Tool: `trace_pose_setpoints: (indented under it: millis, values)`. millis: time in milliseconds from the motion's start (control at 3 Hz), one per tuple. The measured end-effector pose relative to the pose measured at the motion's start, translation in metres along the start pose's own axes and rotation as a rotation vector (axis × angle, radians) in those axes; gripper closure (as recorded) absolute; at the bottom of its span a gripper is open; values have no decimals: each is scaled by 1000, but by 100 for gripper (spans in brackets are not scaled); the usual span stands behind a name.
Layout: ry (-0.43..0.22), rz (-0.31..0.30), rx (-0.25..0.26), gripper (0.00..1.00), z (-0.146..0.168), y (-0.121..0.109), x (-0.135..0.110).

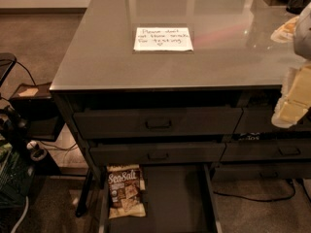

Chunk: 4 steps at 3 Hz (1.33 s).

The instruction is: Pick brown chip bag from bottom drawer and place on counter

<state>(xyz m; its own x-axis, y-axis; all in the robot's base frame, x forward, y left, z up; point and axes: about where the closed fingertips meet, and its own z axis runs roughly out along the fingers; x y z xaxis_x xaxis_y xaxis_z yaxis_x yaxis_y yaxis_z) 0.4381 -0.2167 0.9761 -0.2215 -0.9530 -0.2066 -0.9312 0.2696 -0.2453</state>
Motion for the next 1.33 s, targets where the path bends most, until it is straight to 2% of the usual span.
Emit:
trace_pose_setpoints:
  millis: [333,667,1000,1333]
  values:
    - [0,0,0,0,0,0,0]
    - [-42,18,-12,0,10,7,1]
    - [-151,63,-41,0,42,36,-2]
    - [-268,141,-84,0,95,68,1]
